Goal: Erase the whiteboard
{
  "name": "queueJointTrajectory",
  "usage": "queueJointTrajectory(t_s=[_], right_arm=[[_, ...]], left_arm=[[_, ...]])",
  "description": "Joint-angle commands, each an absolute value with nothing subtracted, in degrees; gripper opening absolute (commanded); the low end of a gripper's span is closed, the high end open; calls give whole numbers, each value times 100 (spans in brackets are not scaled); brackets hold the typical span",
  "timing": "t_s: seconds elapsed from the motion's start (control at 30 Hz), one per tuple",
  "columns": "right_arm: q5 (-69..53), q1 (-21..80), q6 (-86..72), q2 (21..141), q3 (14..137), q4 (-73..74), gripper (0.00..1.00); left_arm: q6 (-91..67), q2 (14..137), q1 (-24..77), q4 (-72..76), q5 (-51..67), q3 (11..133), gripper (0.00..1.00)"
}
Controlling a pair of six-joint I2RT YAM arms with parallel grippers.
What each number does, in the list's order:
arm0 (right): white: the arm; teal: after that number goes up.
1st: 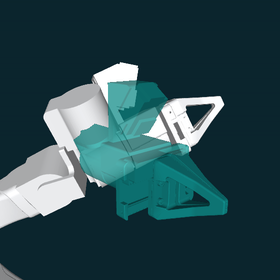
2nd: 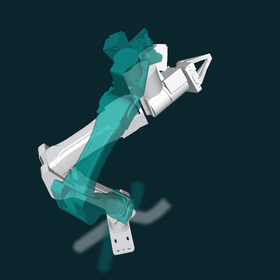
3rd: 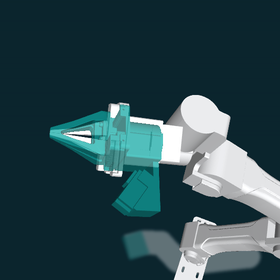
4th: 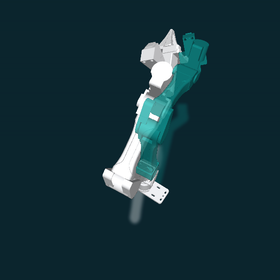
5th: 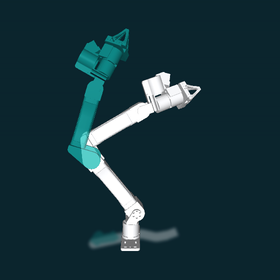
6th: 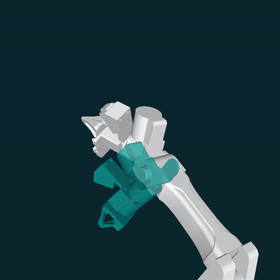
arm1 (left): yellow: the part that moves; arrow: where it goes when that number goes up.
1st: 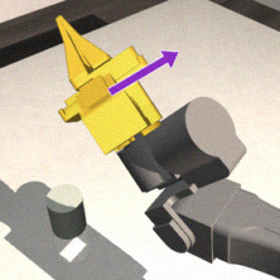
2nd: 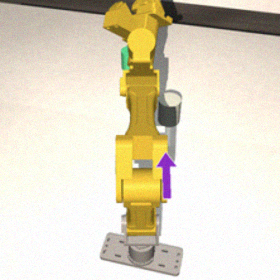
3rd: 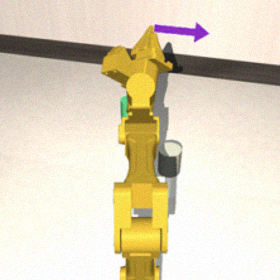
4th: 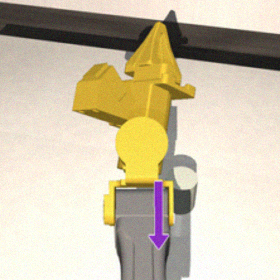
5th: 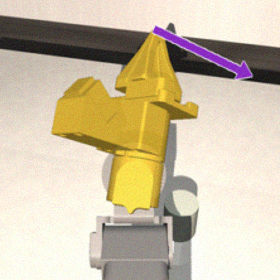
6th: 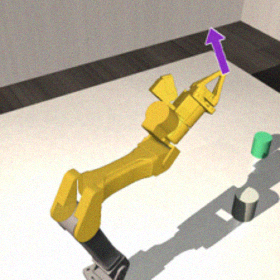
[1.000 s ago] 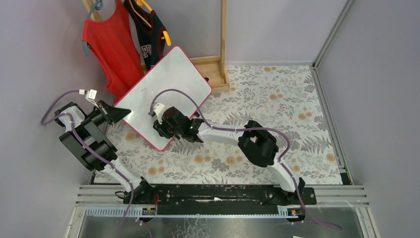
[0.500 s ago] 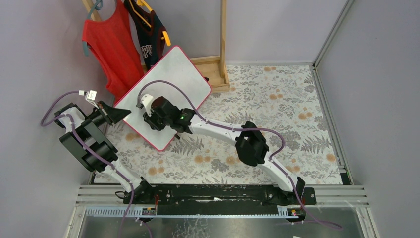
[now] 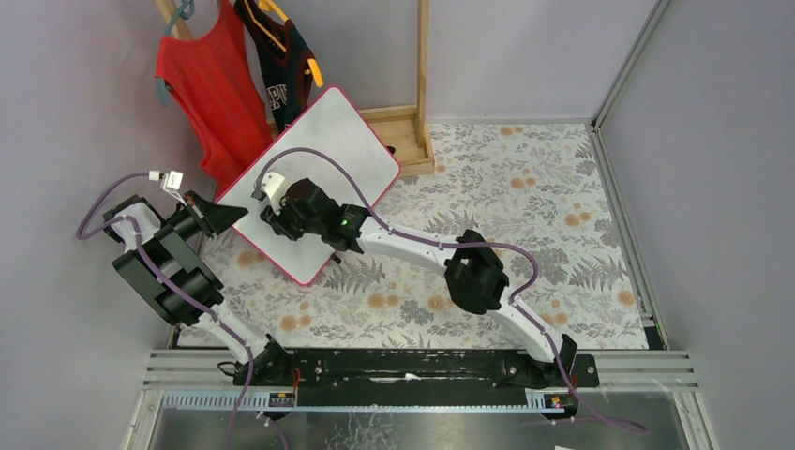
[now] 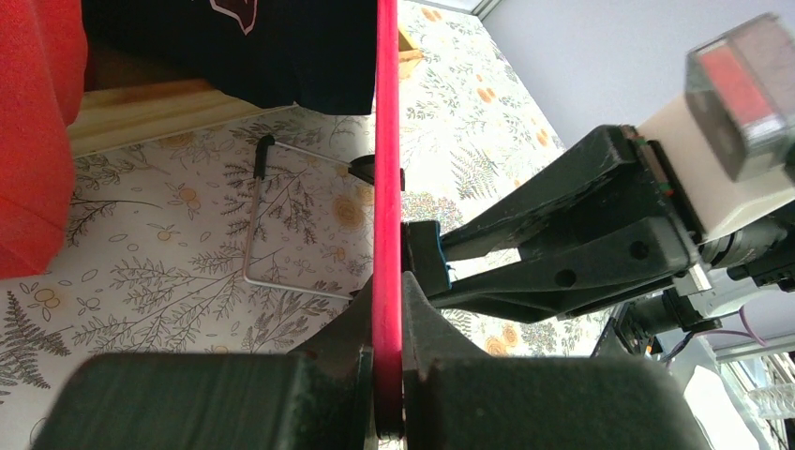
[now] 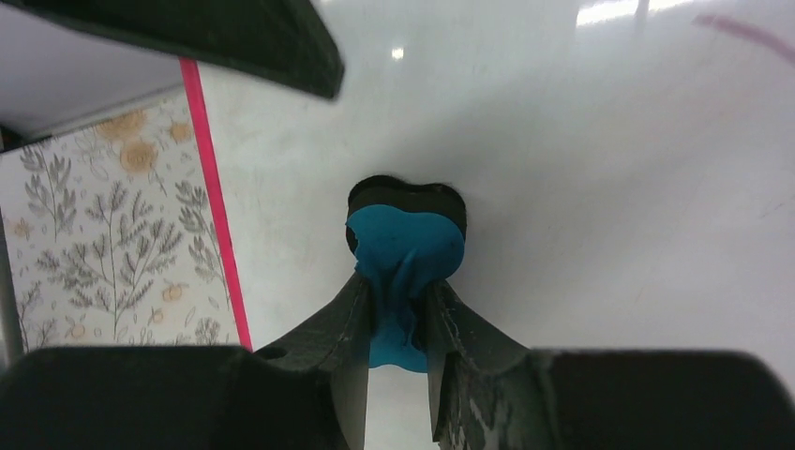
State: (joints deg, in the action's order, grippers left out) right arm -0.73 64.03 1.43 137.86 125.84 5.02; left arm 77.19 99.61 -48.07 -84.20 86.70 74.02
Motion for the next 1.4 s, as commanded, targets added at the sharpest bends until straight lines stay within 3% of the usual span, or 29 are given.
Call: queueJointTrajectory(t_s=[0.0,0.4,0.97,1.37], right_arm=[[98,6349,391,13878,12964,-819,0],[538,6221,624,14258,13503,-624,0],[1500,5392,649,13520,12011,-706,0],[2402,4849,267,11514,9930,-366,0]], left_arm=[[8008,9877,-4740,-8324,7614,7199,0],[7965,9824,-4745,-8323,7657,7231,0],[8011,9862,-4748,-8323,7597,7165,0],[7895,9913,-4738,-8333,7581,7330,0]])
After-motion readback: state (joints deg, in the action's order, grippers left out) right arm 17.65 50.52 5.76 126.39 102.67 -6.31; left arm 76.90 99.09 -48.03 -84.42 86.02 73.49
